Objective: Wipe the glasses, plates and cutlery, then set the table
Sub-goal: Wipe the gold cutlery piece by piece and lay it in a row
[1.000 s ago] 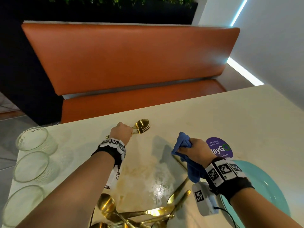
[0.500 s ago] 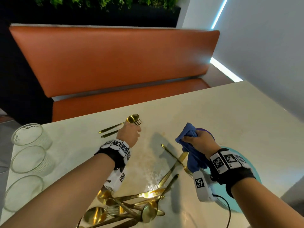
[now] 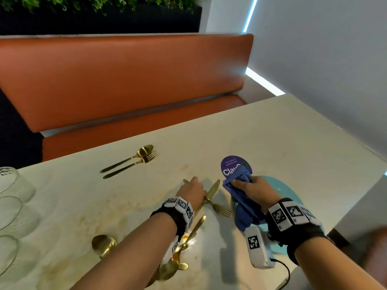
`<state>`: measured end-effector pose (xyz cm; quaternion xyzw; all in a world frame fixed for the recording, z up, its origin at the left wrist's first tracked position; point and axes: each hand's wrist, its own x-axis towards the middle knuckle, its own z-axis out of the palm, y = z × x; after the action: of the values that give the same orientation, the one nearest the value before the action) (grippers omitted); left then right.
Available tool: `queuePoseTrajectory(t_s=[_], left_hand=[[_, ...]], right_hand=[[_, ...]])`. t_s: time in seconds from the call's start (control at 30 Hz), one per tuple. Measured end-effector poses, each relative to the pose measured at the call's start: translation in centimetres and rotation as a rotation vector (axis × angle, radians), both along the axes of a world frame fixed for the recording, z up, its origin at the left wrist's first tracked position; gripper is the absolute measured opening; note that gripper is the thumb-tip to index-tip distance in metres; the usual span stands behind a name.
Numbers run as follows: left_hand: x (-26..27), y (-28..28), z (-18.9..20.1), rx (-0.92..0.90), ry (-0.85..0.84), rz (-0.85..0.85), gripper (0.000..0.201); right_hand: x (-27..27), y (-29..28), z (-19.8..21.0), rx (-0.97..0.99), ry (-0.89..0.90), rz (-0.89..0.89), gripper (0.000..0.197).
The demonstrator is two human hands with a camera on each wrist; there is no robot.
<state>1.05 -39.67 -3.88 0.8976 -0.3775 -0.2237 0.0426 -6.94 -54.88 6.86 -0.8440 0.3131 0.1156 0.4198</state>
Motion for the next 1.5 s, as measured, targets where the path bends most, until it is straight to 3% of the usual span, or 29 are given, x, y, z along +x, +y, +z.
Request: queuePoseTrajectory(t_s=[0.17, 0.33, 0.4, 0.5, 0.63, 0.7, 0.83, 0.93, 1.1, 1.17, 1.23, 1.33, 1.43, 1.5], left_hand=[[0.7, -0.1, -0.5, 0.031, -0.126, -0.078, 0.028], [1.1, 0.3, 1.0, 0.034, -0.086, -0.033, 0.024], [1.1, 0.8, 2.3, 0.015, 0.031, 0.138, 0.023], [1.1, 1.9, 4.4, -0.144, 0.281, 0.47, 0.024], [-0.6, 3.6, 7.1, -0.557, 0.711, 0.836, 0.012], [-2.4, 4.4, 8.0, -0.634, 0.81, 0.859, 0.016], [-6.5, 6.0, 9.2, -0.637, 0.831, 0.773, 0.031], [-8.5, 8.3, 10.0, -0.684, 0.859, 0.825, 0.03], [-10.0, 12.5, 11.8, -0.715, 0.844, 0.847, 0.027], [-10.5, 13.8, 12.1, -0.709, 0.816, 0.867, 0.026], [-10.8, 15.0, 12.3, -0.754, 0.762, 0.946, 0.025], [-10.8, 16.3, 12.8, -0.901, 0.718, 1.079, 0.021], [-11.5, 15.7, 13.4, -0.943, 0.707, 1.001, 0.028], [-12.0, 15.1, 13.6, -0.957, 0.704, 0.958, 0.028]], right_hand=[[0.2, -1.4, -1.3, 0.013, 0.027, 0.001, 0.038], [1.0, -1.7, -1.8, -0.038, 0.054, 0.102, 0.03], [1.2, -1.9, -1.8, -0.077, 0.019, 0.101, 0.031], [0.8, -1.8, -1.6, -0.066, -0.036, -0.059, 0.041], [0.2, 0.7, -2.3, 0.266, -0.056, -0.231, 0.044], [0.0, 3.5, -2.2, 0.403, -0.057, -0.243, 0.045], [-0.7, 8.7, -1.9, 0.593, -0.115, -0.292, 0.028], [-1.1, 10.4, -1.7, 0.462, -0.16, -0.258, 0.021], [-1.5, 12.4, 1.3, -0.268, -0.242, 0.251, 0.038], [-1.5, 12.6, 2.0, -0.335, -0.321, 0.21, 0.039], [-1.5, 12.2, 2.8, -0.235, -0.359, 0.066, 0.037], [-3.1, 13.9, 3.6, 0.222, -0.316, -0.054, 0.028], [-4.6, 17.6, 3.0, 0.461, -0.211, 0.02, 0.034], [-4.6, 19.0, 2.7, 0.495, -0.236, 0.004, 0.031]])
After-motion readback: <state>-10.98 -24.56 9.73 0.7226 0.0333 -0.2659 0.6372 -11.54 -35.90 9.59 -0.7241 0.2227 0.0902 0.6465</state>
